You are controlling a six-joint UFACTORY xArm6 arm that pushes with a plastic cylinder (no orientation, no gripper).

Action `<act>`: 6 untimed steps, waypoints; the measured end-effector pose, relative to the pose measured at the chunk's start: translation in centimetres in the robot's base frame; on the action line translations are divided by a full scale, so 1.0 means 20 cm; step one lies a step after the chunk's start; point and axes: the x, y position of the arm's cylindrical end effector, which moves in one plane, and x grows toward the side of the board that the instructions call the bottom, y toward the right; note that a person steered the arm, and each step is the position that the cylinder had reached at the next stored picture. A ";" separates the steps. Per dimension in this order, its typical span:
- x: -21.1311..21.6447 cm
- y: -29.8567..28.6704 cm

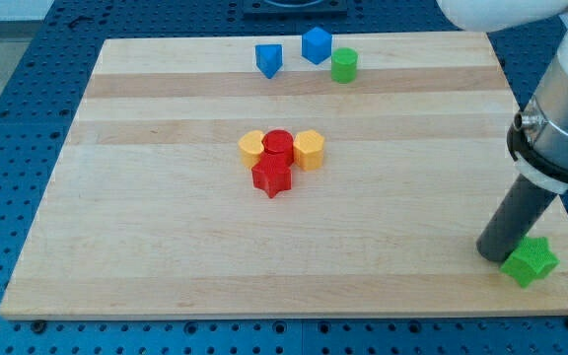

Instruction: Slide the green circle down a bit

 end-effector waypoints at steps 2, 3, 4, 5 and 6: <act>-0.47 -0.18; -0.72 -0.23; -0.92 -0.24; -1.00 -0.24; -1.28 -0.24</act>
